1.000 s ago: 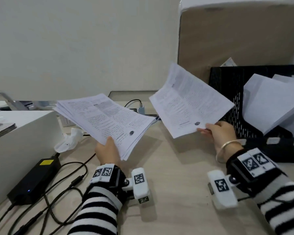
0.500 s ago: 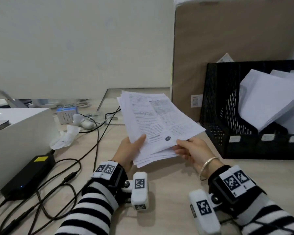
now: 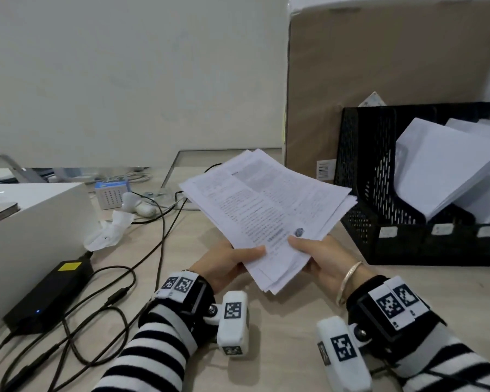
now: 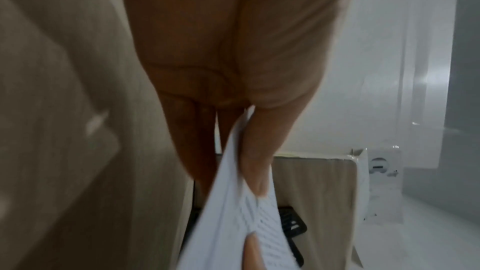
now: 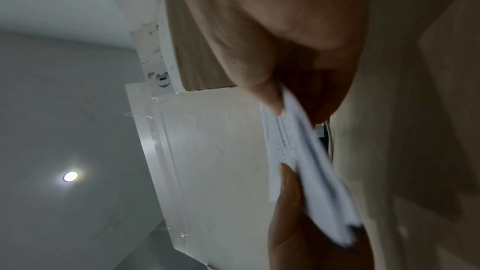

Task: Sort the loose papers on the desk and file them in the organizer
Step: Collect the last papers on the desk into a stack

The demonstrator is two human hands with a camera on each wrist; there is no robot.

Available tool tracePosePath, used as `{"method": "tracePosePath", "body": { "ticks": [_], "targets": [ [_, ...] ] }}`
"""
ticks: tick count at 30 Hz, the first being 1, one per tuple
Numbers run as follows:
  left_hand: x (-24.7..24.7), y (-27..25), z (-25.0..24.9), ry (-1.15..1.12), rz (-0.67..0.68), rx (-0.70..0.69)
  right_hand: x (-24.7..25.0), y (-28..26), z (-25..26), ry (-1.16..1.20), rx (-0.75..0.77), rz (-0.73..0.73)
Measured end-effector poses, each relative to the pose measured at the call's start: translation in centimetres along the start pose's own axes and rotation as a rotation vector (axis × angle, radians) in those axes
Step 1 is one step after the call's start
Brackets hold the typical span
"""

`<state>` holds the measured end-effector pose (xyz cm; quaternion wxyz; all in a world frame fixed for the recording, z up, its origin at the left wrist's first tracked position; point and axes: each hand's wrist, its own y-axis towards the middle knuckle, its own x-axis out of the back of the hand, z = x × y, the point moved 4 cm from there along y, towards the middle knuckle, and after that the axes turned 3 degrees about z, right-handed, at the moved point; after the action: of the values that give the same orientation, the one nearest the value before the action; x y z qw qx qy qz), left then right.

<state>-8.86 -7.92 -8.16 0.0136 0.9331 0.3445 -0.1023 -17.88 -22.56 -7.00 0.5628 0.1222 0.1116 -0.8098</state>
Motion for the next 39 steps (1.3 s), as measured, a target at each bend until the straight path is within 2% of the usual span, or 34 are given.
{"method": "tracePosePath", "body": {
  "ticks": [2, 3, 5, 7, 8, 9, 11, 13, 16, 20, 23, 31, 34, 39],
  "targets": [
    [-0.3, 0.1, 0.4, 0.048, 0.038, 0.029, 1.0, 0.2, 0.4, -0.016, 0.056, -0.088],
    [0.0, 0.3, 0.3, 0.052, -0.001, 0.015, 1.5, 0.2, 0.7, -0.032, 0.083, -0.132],
    [1.9, 0.7, 0.3, -0.022, -0.223, -0.017, 2.5, 0.3, 1.5, -0.081, 0.131, -0.206],
    [4.8, 0.5, 0.1, -0.087, -0.553, -0.057, 3.3, 0.3, 2.4, -0.169, 0.175, -0.228],
    [6.0, 0.1, -0.3, -0.037, -0.686, -0.106, 3.5, 0.2, 2.8, -0.221, 0.189, -0.216],
    [6.9, -0.4, -0.8, 0.023, -0.774, -0.178, 3.7, 0.1, 3.1, -0.285, 0.193, -0.198],
    [7.8, -1.1, -1.8, 0.101, -0.837, -0.332, 3.8, -0.4, 3.6, -0.412, 0.191, -0.138],
    [8.2, -1.2, -2.4, 0.115, -0.795, -0.392, 3.8, -0.7, 3.9, -0.51, 0.188, -0.056],
    [8.1, -1.1, -2.9, 0.137, -0.687, -0.4, 4.2, -0.9, 4.3, -0.571, 0.176, -0.01],
    [7.6, -1.8, -3.8, 0.142, -0.653, -0.494, 4.5, -1.0, 4.7, -0.516, 0.218, -0.08],
    [6.9, -2.0, -4.5, 0.11, -0.558, -0.561, 4.5, -1.1, 5.2, -0.413, 0.3, -0.134],
    [6.4, -0.8, -3.1, 0.197, -0.343, -0.363, 5.5, 0.0, 4.5, -0.361, 0.262, -0.139],
    [6.3, -0.2, -2.4, 0.216, -0.359, -0.307, 5.5, 0.3, 3.9, -0.339, 0.245, -0.15],
    [6.0, -0.5, -3.0, 0.152, -0.388, -0.312, 5.9, 0.4, 4.5, -0.302, 0.301, -0.214]
  ]
}}
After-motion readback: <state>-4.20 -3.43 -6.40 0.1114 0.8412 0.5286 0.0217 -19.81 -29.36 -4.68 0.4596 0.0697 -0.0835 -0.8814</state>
